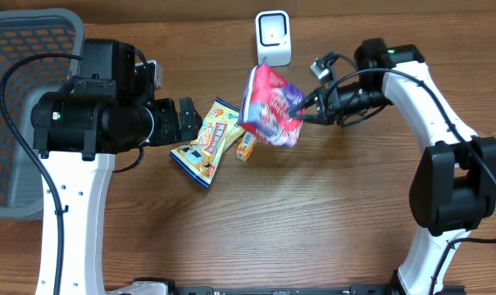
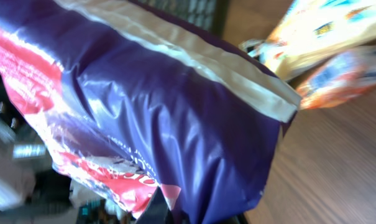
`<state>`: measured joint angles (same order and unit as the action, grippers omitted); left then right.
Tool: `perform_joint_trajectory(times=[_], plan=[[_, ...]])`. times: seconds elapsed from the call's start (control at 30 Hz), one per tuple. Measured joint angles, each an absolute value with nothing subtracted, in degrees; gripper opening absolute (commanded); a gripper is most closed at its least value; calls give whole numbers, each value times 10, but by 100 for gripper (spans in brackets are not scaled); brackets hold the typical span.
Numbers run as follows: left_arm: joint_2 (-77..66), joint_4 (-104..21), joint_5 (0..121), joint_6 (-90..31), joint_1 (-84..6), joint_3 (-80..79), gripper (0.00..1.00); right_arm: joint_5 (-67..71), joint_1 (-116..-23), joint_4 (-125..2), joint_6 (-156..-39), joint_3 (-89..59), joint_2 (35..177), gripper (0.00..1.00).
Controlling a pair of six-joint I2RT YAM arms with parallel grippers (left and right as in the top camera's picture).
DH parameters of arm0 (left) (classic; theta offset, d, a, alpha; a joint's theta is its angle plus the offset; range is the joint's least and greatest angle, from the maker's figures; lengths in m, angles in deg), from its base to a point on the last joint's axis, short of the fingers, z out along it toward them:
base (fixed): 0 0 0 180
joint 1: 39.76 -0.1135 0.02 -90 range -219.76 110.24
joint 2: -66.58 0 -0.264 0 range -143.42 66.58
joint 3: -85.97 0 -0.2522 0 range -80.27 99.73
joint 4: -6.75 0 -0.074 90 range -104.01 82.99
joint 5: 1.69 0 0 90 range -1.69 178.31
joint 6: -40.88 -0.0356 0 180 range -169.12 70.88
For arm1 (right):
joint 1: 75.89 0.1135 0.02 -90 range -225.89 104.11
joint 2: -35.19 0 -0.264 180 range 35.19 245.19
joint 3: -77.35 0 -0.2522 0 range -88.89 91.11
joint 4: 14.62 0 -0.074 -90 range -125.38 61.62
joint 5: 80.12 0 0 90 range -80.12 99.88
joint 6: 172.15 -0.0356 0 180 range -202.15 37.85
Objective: Scan the item barcode
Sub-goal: 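Lift the purple-red box with the right gripper, then carry the purple-red box to the right with the right gripper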
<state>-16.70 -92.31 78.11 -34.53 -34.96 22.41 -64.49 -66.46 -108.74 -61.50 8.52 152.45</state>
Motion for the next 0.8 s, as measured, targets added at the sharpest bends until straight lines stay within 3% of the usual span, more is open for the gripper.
perform_joint_trajectory(times=[0.13, 0.23, 0.43, 0.6, 0.8], plan=[[-167, -923, 781, -345, -350, 224, 100, -651, -642, -1125, -517, 85, 1524, 4], [-167, -923, 781, -345, -350, 224, 100, -625, -633, -1089, -521, 85, 1524, 4], [-167, -923, 781, -345, -350, 224, 100, -336, -634, -970, -784, 87, 1524, 4], [-167, -923, 781, -345, -350, 224, 100, 3, -635, -999, -986, 87, 1524, 4], [-167, -923, 781, -345, -350, 224, 100, 247, -636, -1065, -1111, 87, 1524, 4]])
